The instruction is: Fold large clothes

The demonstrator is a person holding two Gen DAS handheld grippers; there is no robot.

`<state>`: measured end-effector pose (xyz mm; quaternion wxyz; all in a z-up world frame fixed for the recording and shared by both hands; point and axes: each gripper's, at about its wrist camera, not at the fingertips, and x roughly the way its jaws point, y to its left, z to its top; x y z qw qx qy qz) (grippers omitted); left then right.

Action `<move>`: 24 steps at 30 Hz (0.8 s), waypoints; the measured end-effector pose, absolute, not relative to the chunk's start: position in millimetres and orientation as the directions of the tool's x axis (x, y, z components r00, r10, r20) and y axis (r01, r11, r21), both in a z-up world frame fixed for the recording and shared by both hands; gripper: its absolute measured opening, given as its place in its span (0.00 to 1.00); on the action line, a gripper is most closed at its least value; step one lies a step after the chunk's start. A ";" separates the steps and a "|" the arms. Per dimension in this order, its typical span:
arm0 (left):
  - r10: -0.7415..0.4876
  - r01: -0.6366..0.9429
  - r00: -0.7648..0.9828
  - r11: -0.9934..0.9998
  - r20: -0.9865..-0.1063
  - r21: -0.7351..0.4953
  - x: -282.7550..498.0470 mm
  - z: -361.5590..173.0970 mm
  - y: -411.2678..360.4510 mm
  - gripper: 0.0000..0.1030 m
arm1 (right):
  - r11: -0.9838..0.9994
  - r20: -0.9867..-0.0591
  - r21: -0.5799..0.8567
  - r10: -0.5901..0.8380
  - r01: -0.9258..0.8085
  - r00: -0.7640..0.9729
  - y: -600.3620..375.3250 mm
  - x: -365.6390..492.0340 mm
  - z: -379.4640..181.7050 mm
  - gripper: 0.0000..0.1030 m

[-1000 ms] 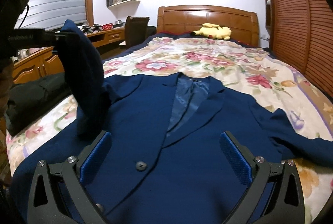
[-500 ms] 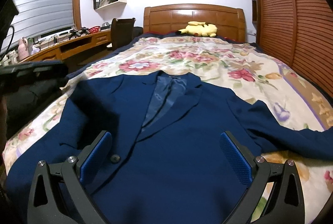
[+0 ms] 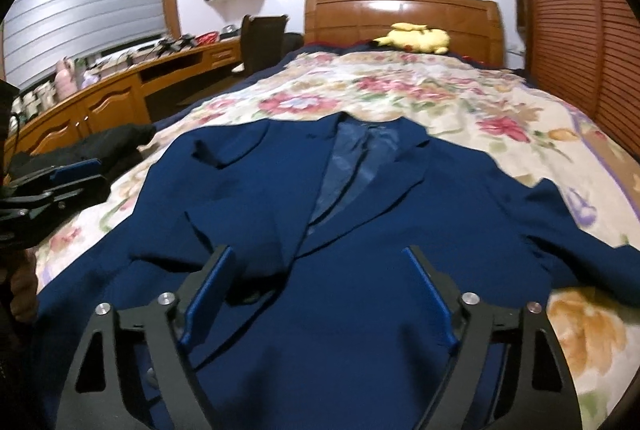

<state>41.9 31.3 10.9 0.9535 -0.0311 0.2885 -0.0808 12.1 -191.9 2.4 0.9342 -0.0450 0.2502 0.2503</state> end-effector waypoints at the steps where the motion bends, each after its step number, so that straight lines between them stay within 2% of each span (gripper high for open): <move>1: -0.173 0.129 0.822 0.985 -0.543 -0.118 42.7 8.8 36.8 0.77 | 0.863 -0.493 0.036 0.454 -0.504 0.742 -188.7 13.9 2.7 0.78; 6: -0.156 0.106 0.830 0.987 -0.535 -0.123 41.2 6.7 54.2 0.77 | 0.808 -0.534 0.002 0.500 -0.590 0.682 -164.6 25.7 -1.6 0.70; 8: -0.148 0.103 0.830 0.988 -0.537 -0.113 40.2 5.0 58.1 0.77 | 0.782 -0.555 -0.003 0.517 -0.623 0.651 -155.0 30.0 -5.9 0.62; 9: -0.146 0.105 0.830 0.989 -0.538 -0.107 40.1 4.5 59.8 0.77 | 0.767 -0.571 -0.012 0.521 -0.642 0.634 -150.2 31.8 -9.0 0.51; 10: -0.142 0.103 0.830 0.990 -0.539 -0.101 40.0 3.7 60.7 0.77 | 0.755 -0.589 -0.025 0.518 -0.655 0.620 -144.4 35.5 -13.0 0.45; 14: -0.143 0.104 0.827 0.989 -0.544 -0.102 41.4 -1.4 63.7 0.77 | 0.739 -0.624 -0.033 0.511 -0.673 0.591 -140.4 44.1 -21.3 0.40; 16: -0.144 0.105 0.822 0.989 -0.551 -0.102 42.8 -5.6 63.4 0.77 | 0.743 -0.633 -0.025 0.506 -0.668 0.586 -141.9 49.4 -23.2 0.23; 19: -0.153 0.115 0.816 0.988 -0.557 -0.103 43.7 -10.7 61.4 0.77 | 0.745 -0.635 -0.014 0.509 -0.667 0.581 -144.5 52.1 -23.9 0.10; 24: -0.172 0.135 0.812 0.985 -0.557 -0.107 45.1 -14.7 58.2 0.77 | 0.771 -0.570 -0.005 0.521 -0.637 0.635 -149.0 38.6 -14.8 0.07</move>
